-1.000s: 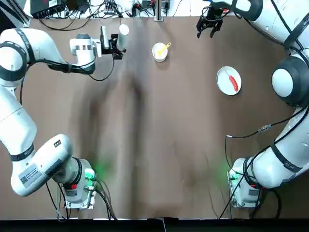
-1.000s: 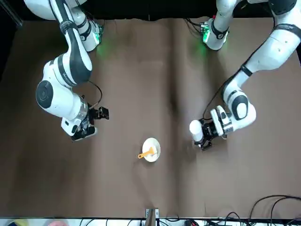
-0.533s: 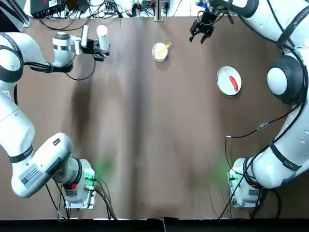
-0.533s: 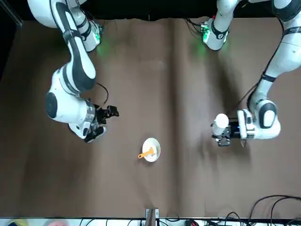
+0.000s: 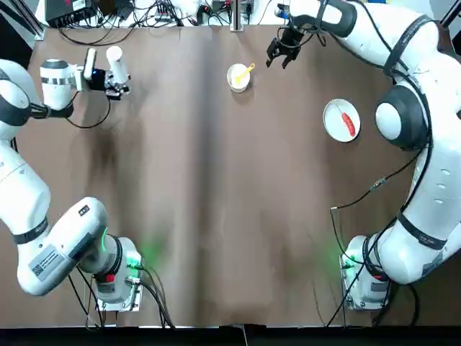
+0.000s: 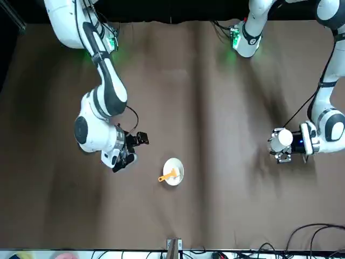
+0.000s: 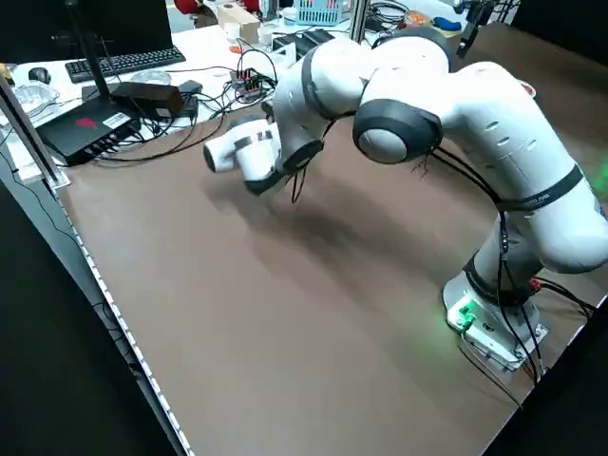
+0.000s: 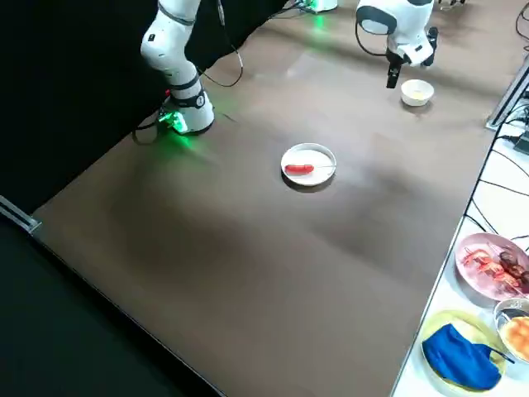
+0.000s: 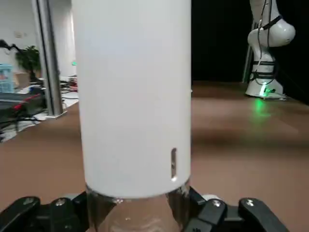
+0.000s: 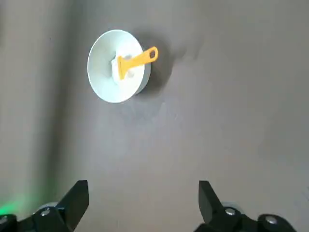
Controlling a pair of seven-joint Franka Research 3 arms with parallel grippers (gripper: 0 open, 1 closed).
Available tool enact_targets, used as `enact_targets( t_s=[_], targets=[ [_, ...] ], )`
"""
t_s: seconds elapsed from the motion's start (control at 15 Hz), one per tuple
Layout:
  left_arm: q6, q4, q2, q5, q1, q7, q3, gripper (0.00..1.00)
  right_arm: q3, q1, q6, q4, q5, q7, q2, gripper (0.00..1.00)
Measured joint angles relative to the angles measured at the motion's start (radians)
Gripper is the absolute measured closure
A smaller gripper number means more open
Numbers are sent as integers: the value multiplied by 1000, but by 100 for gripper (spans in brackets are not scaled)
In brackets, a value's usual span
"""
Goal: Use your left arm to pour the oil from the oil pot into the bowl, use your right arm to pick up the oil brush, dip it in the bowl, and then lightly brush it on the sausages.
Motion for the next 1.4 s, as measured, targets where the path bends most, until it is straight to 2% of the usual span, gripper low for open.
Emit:
enact_targets(
  t_s=[0.33,0.67,0.87,0.93,1.0,1.13,1.4],
  targets=[
    [0,46,71,-41,55,37,1,44,0,34,159,2,42,18,61,0],
    [36,70,141,-71,56,140,7,44,0,83,398,26,46,88,162,1],
    [54,90,164,-109,56,167,10,44,10,90,418,92,48,160,223,8],
    [70,94,165,-136,56,167,19,44,15,91,424,117,48,188,242,16],
    [81,100,165,-160,56,168,30,44,18,92,428,137,48,207,258,16],
    [89,113,169,-180,58,168,47,44,21,92,430,161,48,225,279,26],
    [89,122,201,-188,59,168,54,44,22,92,447,199,48,229,323,33]
  ],
)
